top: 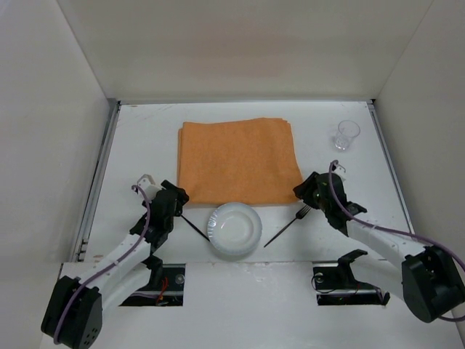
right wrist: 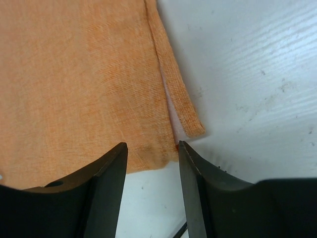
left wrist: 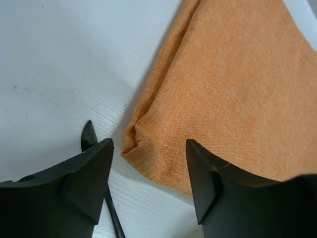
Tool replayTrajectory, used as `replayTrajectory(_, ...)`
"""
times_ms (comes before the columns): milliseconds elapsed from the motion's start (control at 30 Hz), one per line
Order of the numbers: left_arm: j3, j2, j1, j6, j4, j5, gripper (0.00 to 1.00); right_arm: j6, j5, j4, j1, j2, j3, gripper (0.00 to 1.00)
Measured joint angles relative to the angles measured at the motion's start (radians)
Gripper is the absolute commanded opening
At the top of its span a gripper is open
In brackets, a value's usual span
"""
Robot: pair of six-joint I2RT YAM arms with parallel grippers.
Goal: Set the dinner table for one person
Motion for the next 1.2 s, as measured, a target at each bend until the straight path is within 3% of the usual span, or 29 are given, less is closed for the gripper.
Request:
replayTrajectory(333,0.106,-0.123,-0.020,0.137,-0.036,-0.101,0.74,-0.084,0.079,-0.074,0.000,-0.135,0.093,0.52)
replayTrajectory(400,0.121,-0.132,-0.019,0.159,-0.029,-0.124,0.75,-0.098,0.089,-0.079,0.000,-0.162,0.104,0.48)
replayTrajectory(500,0.130,-0.133,-0.010,0.192,-0.003,-0.151,0.75,-0.124,0.099,-0.093,0.000,-0.182,0.127,0.30)
replayTrajectory(533,0.130,-0.131,-0.004,0.198,0.005,-0.157,0.69,-0.130,0.102,-0.101,0.000,-0.181,0.137,0.25)
replayTrajectory(667,0.129,-0.085,0.006,0.202,0.051,-0.169,0.22,-0.147,0.112,-0.123,0.000,-0.156,0.187,0.12)
replayTrajectory(733,0.129,-0.057,0.006,0.204,0.054,-0.168,0.15,-0.151,0.117,-0.134,0.001,-0.122,0.219,0.10)
replayTrajectory(833,0.129,-0.038,0.007,0.204,0.055,-0.169,0.14,-0.153,0.128,-0.138,0.011,-0.066,0.260,0.09)
replayTrajectory(1000,0.125,-0.036,0.019,0.199,0.074,-0.177,0.18,-0.163,0.135,-0.171,0.106,0.063,0.341,0.16)
replayTrajectory(1100,0.101,-0.050,0.039,0.193,0.092,-0.180,0.21,-0.193,0.124,-0.187,0.201,0.106,0.362,0.37)
replayTrajectory(1200,0.069,-0.079,0.045,0.185,0.097,-0.183,0.23,-0.227,0.083,-0.204,0.291,0.097,0.349,0.49)
